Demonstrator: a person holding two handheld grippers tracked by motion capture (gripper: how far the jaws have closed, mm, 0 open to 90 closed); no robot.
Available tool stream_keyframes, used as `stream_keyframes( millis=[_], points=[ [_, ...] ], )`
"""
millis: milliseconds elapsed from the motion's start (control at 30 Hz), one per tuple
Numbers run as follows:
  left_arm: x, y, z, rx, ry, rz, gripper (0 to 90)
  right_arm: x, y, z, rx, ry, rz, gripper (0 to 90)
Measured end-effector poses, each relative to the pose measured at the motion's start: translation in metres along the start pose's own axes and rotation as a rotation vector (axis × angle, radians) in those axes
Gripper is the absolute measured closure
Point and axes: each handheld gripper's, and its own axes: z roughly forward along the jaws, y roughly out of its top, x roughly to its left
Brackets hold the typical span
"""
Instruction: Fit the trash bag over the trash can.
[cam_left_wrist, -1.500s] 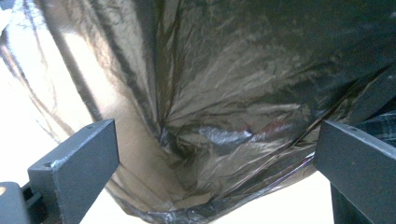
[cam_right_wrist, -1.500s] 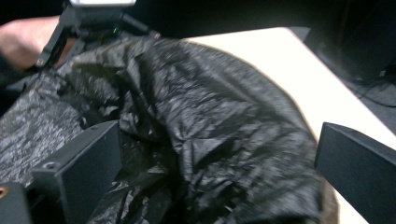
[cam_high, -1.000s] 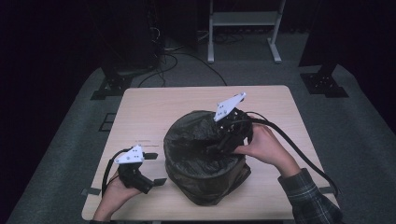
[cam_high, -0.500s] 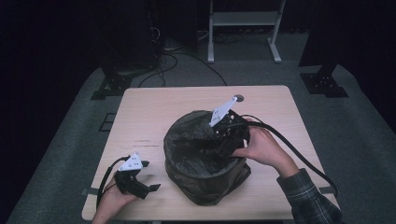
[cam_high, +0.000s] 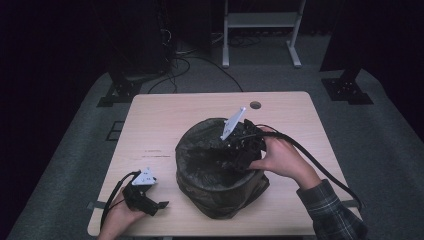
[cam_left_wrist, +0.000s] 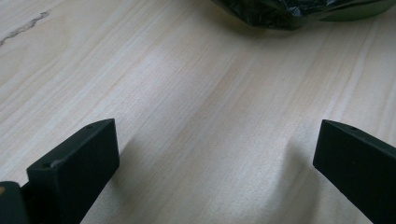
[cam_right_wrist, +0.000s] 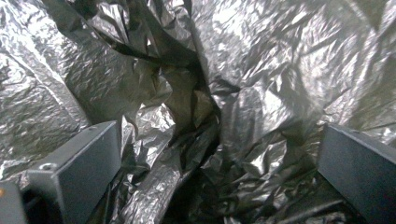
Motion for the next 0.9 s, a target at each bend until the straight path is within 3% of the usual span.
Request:
stream_keyframes(
  millis=[200, 333, 533, 667, 900],
  points=[
    [0.000, -0.001, 0.001, -0.009, 0.015, 0.011, 0.0, -0.001, -0.001, 0.005, 0.056, 0.004, 0.005, 0.0],
    [0.000, -0.002, 0.001, -0.014, 0.016, 0.012, 0.0, 0.001, -0.001, 0.008, 0.092, -0.023, -0.024, 0.0],
    [0.001, -0.002, 0.001, -0.020, 0.012, 0.016, 0.0, 0.002, -0.003, 0.012, 0.237, -0.069, -0.059, 0.0],
    [0.001, -0.005, 0.002, -0.051, 0.013, 0.017, 0.0, 0.002, -0.003, 0.012, 0.227, -0.069, -0.058, 0.0],
    [0.000, -0.006, 0.002, -0.065, 0.016, 0.014, 0.0, 0.000, 0.002, 0.005, 0.125, -0.038, -0.034, 0.0]
  ],
)
